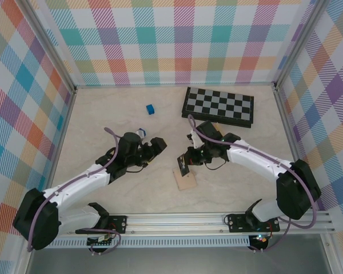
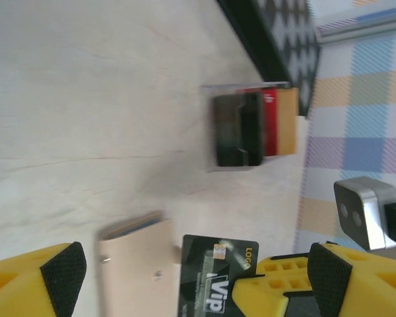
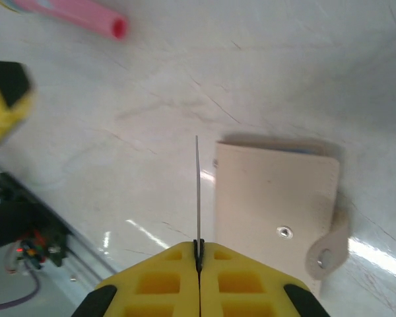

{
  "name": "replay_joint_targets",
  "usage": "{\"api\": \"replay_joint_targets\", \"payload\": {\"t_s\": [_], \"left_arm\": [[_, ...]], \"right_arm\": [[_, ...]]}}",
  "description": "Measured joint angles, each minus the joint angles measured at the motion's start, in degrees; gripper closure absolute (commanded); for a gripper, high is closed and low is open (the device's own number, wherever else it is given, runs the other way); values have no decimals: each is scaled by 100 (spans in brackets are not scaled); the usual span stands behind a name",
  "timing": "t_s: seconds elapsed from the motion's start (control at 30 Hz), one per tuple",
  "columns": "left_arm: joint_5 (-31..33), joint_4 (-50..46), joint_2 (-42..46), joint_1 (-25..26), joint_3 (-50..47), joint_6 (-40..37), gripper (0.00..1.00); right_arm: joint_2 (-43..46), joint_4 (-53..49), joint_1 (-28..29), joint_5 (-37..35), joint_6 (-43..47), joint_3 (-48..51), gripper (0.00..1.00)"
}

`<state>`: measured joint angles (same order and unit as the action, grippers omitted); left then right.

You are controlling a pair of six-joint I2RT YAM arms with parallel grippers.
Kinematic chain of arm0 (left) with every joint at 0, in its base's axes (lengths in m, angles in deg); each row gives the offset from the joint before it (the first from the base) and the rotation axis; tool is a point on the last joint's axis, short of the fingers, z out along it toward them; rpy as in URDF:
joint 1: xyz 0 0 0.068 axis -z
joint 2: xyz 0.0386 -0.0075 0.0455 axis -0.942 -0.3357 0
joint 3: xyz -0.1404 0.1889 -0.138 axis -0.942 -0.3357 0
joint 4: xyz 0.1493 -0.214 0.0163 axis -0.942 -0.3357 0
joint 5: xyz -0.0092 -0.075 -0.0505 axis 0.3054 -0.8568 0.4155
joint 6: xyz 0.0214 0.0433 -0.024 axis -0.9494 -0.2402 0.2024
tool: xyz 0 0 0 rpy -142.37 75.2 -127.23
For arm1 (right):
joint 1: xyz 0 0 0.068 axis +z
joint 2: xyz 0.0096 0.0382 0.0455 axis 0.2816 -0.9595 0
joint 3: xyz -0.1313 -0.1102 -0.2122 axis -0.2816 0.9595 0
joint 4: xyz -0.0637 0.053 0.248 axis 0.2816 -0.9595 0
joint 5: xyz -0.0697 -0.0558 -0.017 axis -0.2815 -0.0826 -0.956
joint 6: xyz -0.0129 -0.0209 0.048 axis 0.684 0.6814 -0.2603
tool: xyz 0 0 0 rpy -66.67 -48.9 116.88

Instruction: Put the credit cards into the card holder

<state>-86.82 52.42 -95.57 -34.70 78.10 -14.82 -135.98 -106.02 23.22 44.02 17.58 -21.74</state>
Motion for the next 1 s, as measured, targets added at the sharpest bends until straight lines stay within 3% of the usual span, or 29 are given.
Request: {"api": "replay_joint_targets", "payload": {"t_s": [0.23, 0.43, 1.0], "left_arm": [[339, -745, 105, 225, -66, -221, 10], [505, -1327, -739, 680, 621, -608, 11], [1198, -2859, -2951, 1845, 2997, -1272, 8]], "right_arm": [[-142, -146, 11, -785, 9, 297, 94], [-142, -293, -127, -1161, 70, 297, 93], [216, 26, -887, -813, -26, 1132, 94]]}}
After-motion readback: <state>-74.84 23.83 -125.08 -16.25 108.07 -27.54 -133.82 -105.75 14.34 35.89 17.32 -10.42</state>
